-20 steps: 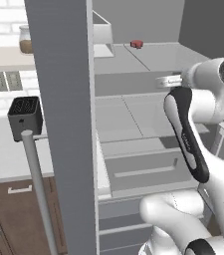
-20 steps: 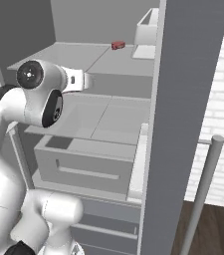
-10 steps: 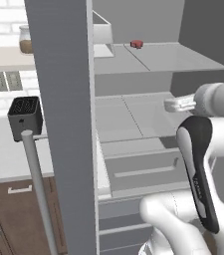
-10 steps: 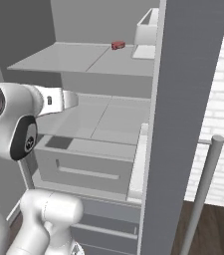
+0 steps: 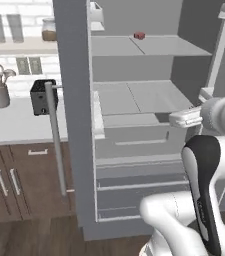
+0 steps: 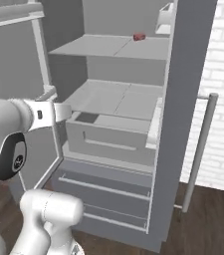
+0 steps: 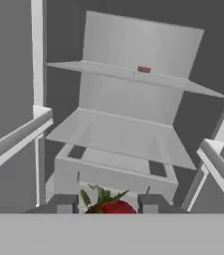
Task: Take the strawberry from the fridge and place it on top of the pancake, located on the dining counter.
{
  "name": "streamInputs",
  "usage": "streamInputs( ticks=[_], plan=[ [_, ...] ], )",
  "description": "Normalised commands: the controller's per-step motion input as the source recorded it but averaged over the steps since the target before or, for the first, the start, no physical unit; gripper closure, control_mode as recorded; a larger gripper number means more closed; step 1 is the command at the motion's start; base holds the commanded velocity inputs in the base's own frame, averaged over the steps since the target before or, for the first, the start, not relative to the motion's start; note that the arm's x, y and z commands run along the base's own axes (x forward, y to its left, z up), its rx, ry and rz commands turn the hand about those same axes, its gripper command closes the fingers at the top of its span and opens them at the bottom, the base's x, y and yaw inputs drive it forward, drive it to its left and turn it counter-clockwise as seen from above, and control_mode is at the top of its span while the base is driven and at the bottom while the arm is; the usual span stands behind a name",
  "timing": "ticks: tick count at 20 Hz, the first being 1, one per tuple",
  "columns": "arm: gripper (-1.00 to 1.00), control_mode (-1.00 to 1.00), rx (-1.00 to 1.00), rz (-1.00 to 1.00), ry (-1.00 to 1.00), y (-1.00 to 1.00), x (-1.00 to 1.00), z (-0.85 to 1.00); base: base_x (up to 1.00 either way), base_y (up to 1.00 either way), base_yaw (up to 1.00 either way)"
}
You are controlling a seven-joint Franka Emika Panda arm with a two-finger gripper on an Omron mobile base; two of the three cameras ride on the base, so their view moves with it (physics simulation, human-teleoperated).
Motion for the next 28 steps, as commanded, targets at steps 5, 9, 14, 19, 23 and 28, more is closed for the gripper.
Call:
streamInputs(
  ticks=[5, 9, 14, 19, 23, 28],
  plan=[
    [1.0, 1.0, 0.0, 0.0, 0.0, 0.0, 0.0, 0.0, -0.97, 0.0, 0.55],
    [1.0, 1.0, 0.0, 0.0, 0.0, 0.0, 0.0, 0.0, -0.82, 0.0, 0.65],
    [1.0, 1.0, 0.0, 0.0, 0.0, 0.0, 0.0, 0.0, -0.81, 0.0, 0.67],
    [1.0, 1.0, 0.0, 0.0, 0.0, 0.0, 0.0, 0.0, -0.86, 0.05, 0.66],
    [1.0, 1.0, 0.0, 0.0, 0.0, 0.0, 0.0, 0.0, -0.92, 0.03, 0.65],
    [1.0, 1.0, 0.0, 0.0, 0.0, 0.0, 0.0, 0.0, -0.99, 0.22, 0.57]
  ],
)
